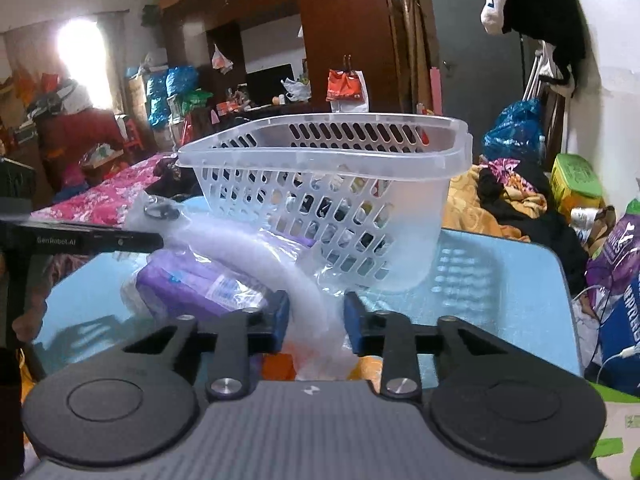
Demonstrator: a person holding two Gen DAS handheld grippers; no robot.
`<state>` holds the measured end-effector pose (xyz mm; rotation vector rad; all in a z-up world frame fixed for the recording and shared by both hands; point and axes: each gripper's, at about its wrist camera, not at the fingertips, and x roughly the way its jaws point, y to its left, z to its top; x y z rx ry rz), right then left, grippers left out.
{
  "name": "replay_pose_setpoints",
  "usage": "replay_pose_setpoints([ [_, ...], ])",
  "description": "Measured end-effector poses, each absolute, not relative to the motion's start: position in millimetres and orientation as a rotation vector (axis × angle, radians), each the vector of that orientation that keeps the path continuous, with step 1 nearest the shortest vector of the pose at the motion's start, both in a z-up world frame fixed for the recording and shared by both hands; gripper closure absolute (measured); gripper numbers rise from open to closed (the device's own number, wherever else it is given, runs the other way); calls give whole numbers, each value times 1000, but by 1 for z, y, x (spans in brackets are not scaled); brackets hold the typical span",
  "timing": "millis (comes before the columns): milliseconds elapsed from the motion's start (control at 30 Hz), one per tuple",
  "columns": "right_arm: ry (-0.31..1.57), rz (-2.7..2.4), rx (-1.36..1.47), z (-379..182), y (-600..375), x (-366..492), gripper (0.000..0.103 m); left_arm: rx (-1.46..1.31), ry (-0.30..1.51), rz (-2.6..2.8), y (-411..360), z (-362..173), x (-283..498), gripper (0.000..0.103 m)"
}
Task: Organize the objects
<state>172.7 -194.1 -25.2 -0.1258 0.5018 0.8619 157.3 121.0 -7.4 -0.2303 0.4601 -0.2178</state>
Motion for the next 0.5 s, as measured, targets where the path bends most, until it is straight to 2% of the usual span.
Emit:
replay_pose_setpoints([
  [100, 465, 842, -158, -23, -194, 165, 82, -210, 425, -219, 116, -2, 150, 85],
  [500, 368, 817, -202, -11, -195, 145, 84, -172, 347, -236, 109, 13, 135, 87],
])
